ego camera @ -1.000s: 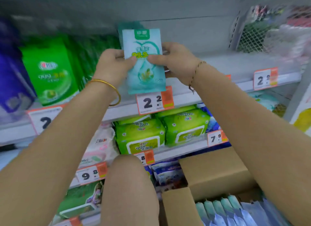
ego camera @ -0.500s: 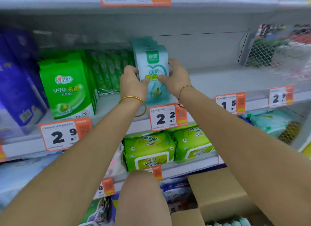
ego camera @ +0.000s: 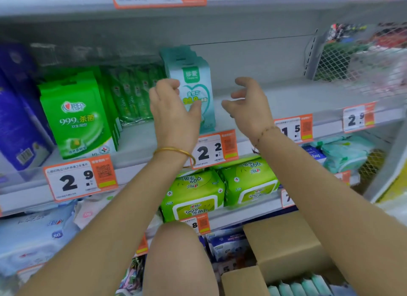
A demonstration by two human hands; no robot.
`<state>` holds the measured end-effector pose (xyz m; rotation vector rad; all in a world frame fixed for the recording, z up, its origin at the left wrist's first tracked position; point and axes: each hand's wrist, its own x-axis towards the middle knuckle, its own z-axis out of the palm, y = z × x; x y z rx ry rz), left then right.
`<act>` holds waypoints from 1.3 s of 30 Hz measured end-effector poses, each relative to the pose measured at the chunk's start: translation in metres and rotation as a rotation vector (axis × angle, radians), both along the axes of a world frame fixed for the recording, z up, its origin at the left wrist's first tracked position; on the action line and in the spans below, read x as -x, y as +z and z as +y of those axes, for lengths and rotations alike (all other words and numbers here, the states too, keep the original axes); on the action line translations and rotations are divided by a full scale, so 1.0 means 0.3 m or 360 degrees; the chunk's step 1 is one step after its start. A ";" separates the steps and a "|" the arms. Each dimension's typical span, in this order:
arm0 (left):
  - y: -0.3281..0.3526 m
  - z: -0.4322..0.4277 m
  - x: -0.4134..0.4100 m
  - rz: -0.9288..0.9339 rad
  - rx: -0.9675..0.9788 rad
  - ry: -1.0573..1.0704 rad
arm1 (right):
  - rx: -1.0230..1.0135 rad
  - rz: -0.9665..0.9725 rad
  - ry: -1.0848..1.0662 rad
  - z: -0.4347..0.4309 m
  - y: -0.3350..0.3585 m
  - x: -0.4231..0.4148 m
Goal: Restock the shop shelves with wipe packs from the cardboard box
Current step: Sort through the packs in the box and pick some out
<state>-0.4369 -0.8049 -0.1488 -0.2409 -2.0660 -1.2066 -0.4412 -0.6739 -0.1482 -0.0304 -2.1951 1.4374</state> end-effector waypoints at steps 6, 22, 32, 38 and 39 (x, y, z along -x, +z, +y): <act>-0.248 0.249 -0.234 -0.0217 0.0119 -0.0631 | 0.0343 0.0110 -0.0156 0.219 -0.266 -0.308; -0.946 0.804 -0.382 -0.1583 0.1278 -0.1540 | -0.0649 -0.2028 -0.0816 0.954 -1.346 -0.642; -1.072 0.906 -0.270 -0.1682 0.1359 -0.1564 | -0.1038 -0.2138 -0.0556 1.127 -1.546 -0.457; -1.093 0.904 -0.263 -0.1700 0.1314 -0.1589 | -0.0579 -0.2327 -0.0670 1.170 -1.582 -0.444; -1.091 0.905 -0.264 -0.1701 0.1300 -0.1592 | -0.0567 -0.2341 -0.0650 1.173 -1.578 -0.450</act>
